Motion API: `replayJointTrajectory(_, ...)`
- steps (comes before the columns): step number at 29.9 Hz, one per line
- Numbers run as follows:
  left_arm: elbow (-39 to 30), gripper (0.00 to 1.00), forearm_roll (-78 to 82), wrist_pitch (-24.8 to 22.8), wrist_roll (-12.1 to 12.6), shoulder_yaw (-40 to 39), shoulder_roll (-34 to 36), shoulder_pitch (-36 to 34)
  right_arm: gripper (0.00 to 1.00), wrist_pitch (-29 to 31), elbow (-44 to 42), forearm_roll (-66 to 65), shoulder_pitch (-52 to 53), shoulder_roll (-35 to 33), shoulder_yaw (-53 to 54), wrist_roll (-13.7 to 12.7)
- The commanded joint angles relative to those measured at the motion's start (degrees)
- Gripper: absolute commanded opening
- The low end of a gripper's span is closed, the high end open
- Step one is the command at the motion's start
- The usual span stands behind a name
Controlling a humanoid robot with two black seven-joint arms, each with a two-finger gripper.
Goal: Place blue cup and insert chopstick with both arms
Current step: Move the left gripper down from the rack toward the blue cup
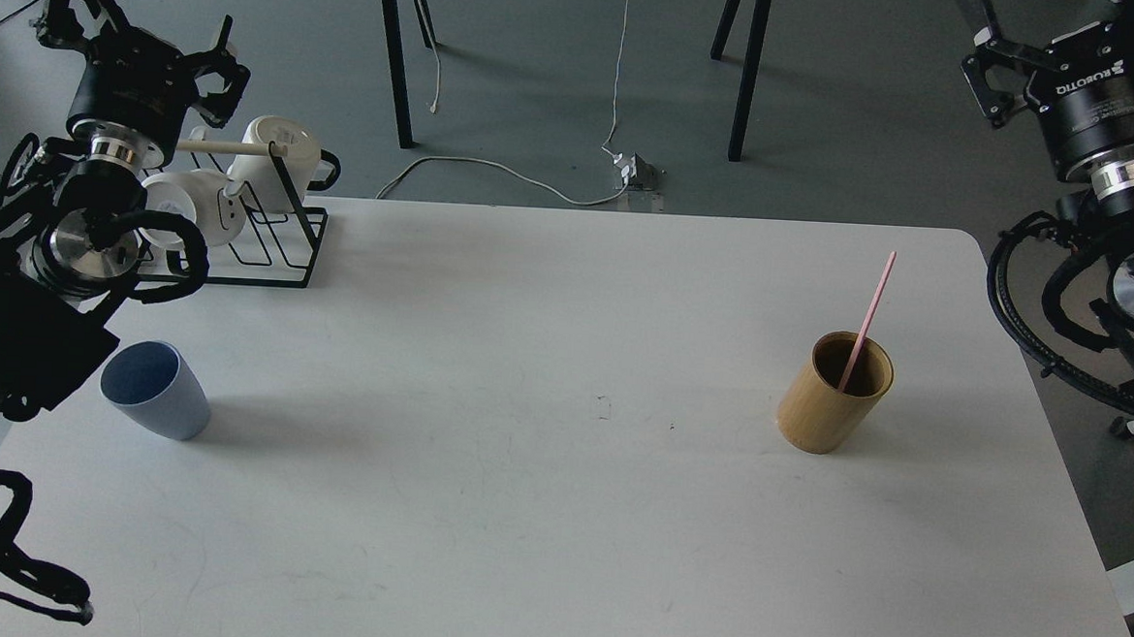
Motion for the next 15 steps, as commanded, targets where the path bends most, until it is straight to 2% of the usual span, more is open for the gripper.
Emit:
replayJointTrajectory(1, 0.04, 0.99, -0.07, 0.00, -0.15, -0.15, 0.79, 0.09, 1.00, 0.00, 0.19, 0.02, -0.76, 0.12, 0.42, 0.05)
replayJointTrajectory(8, 0.31, 0.99, -0.07, 0.00, 0.12, -1.73, 1.58, 0.01, 1.00, 0.00, 0.10, 0.02, -0.94, -0.23, 0.69, 0.22)
replayJointTrajectory(15, -5.57, 0.99, 1.51, 0.00, -0.06, -0.68, 6.58, -0.08, 1.00, 0.00, 1.06, 0.02, -1.46, -0.76, 0.95, 0.40)
